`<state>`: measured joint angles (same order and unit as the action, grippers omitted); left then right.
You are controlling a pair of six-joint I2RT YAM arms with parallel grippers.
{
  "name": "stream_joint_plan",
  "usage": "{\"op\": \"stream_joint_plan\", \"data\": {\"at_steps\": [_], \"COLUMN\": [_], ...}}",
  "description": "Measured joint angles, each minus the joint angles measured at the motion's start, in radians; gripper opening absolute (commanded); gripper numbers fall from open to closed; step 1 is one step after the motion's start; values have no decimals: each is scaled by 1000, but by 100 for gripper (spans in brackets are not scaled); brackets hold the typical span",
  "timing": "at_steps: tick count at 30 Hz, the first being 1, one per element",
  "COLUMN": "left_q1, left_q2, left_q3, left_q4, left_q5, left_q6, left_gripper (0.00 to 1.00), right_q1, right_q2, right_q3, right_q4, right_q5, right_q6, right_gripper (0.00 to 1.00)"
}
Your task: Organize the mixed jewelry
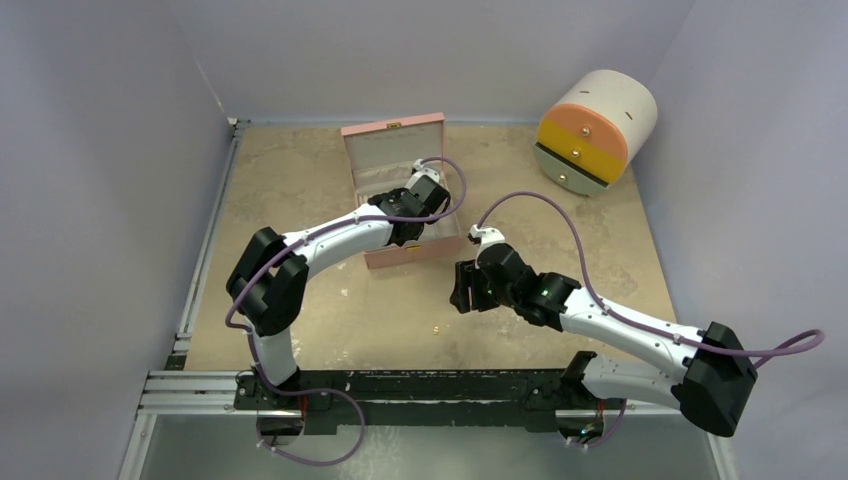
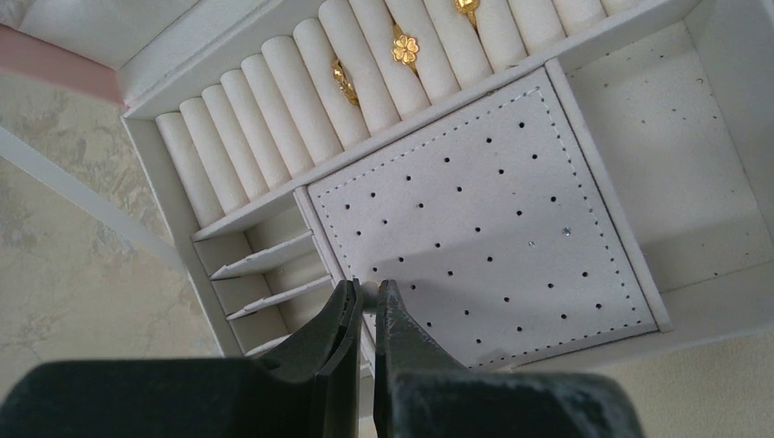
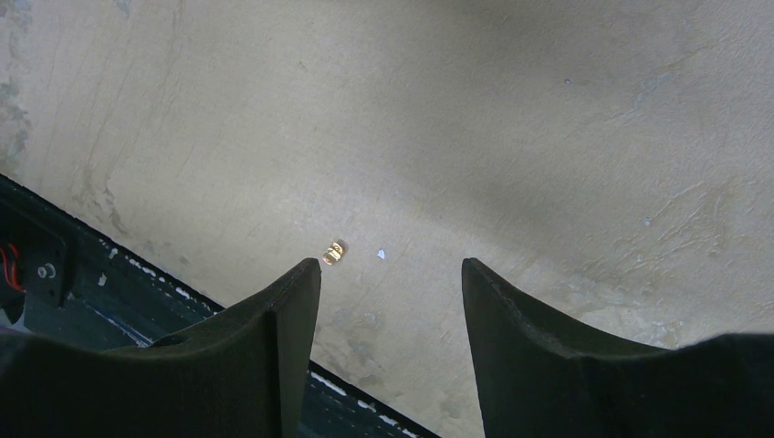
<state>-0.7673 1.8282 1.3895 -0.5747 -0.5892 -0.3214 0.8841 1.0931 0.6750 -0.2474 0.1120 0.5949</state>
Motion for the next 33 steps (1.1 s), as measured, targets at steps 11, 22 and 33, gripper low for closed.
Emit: {"op": "stream_joint_plan", "data": {"at_steps": [11,22,33], "left_q1": [0,-1,3], "left_q2": [15,35,34], "left_q3": [6,17,21], "left_q4": [0,-10,-21], "left_q5": [-2,-2,-7], "left_q6": [0,-5,-6], "left_gripper": [0,3,27], "right_q1": [0,0,0], "right_q2": [0,-1,-1], "right_q3": [0,0,0], "right_q4": [0,3,5], "right_q5": [0,0,0], "right_q6": [0,0,0], "right_gripper": [61,64,69]}}
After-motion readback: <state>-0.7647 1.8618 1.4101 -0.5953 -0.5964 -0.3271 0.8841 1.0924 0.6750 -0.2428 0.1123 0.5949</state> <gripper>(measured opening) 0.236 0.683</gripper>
